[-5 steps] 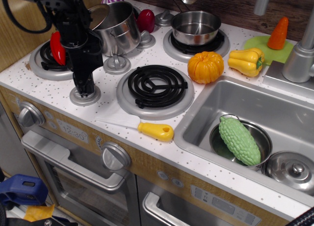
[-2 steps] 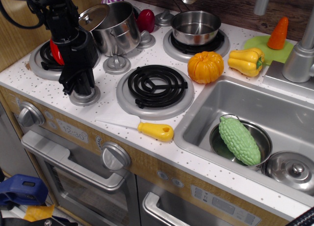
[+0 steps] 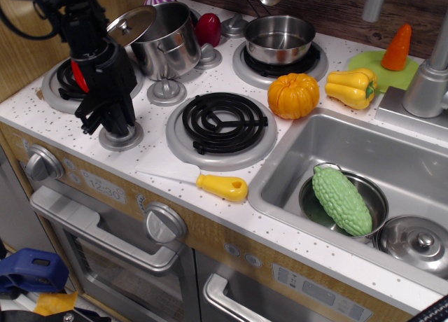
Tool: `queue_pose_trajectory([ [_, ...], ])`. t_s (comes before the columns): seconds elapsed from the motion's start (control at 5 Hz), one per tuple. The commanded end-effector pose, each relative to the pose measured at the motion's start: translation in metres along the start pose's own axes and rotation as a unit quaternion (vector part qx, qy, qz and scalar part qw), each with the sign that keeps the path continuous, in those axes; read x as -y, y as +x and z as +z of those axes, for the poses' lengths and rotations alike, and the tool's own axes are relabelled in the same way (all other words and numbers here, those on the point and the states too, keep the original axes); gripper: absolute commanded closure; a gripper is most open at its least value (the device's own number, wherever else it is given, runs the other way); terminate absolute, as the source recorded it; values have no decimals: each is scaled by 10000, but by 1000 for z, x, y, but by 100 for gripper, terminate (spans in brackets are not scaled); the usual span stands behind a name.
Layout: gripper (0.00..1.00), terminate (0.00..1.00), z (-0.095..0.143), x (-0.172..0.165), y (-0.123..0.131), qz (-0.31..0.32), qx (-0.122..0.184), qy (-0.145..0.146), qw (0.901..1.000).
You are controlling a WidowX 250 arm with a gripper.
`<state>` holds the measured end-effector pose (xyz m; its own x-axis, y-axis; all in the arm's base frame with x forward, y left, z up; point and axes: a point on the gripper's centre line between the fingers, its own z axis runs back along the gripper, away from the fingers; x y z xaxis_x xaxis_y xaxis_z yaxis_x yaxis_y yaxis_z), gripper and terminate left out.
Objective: Twist knob start vertical clockwise90
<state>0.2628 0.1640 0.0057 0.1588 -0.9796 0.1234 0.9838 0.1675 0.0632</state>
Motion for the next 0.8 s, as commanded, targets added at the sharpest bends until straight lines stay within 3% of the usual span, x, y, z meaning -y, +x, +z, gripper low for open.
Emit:
queue_pose_trajectory([
  [0.0, 100, 0, -11, 41, -18, -280, 480, -226, 9982],
  [0.2, 100, 0, -5, 38, -26, -647, 253, -614, 9957],
  [0.4, 100, 0, 1, 35, -24, -812, 280, -871, 9925],
  [0.6, 100, 100, -6, 34, -25, -879, 330, -780, 9925],
])
